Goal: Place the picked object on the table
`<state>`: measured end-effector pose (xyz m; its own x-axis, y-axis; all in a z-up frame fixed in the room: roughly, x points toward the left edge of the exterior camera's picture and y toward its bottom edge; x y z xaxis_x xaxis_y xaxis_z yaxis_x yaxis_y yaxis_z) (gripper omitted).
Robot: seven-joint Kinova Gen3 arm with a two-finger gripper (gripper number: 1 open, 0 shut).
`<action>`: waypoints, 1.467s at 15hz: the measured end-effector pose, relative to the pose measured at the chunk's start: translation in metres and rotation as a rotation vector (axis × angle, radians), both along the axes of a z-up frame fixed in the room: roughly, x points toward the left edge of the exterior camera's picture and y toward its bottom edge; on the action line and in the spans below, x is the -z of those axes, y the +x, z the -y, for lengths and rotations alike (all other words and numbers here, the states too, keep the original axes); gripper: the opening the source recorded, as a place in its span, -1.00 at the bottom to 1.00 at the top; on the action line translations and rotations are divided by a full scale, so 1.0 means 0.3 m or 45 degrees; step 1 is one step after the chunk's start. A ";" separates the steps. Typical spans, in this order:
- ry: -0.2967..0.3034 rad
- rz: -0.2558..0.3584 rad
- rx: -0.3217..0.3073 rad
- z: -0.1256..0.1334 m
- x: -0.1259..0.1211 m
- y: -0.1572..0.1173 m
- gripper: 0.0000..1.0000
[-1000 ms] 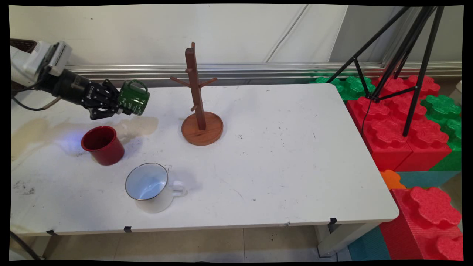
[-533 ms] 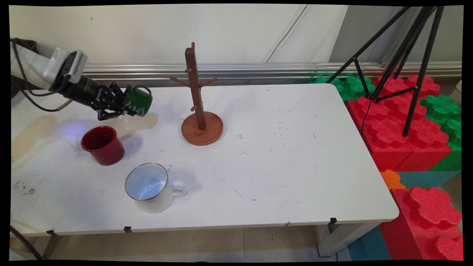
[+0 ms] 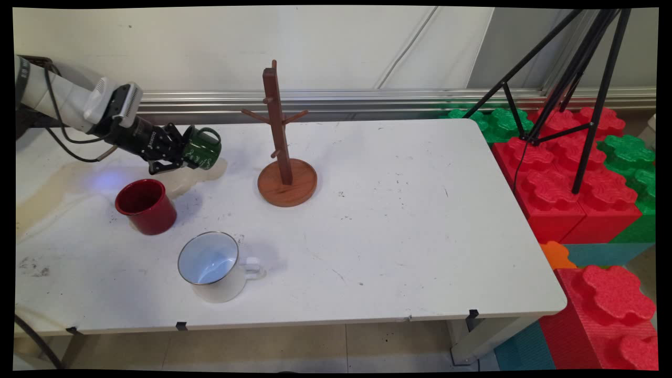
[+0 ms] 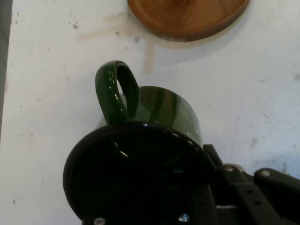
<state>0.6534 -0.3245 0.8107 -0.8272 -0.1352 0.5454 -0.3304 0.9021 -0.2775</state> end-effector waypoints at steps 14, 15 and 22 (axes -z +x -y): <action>0.015 0.099 0.003 0.069 0.063 -0.044 -1.00; 0.015 0.106 0.005 0.074 0.066 -0.047 -1.00; 0.013 0.120 0.016 0.089 0.071 -0.056 1.00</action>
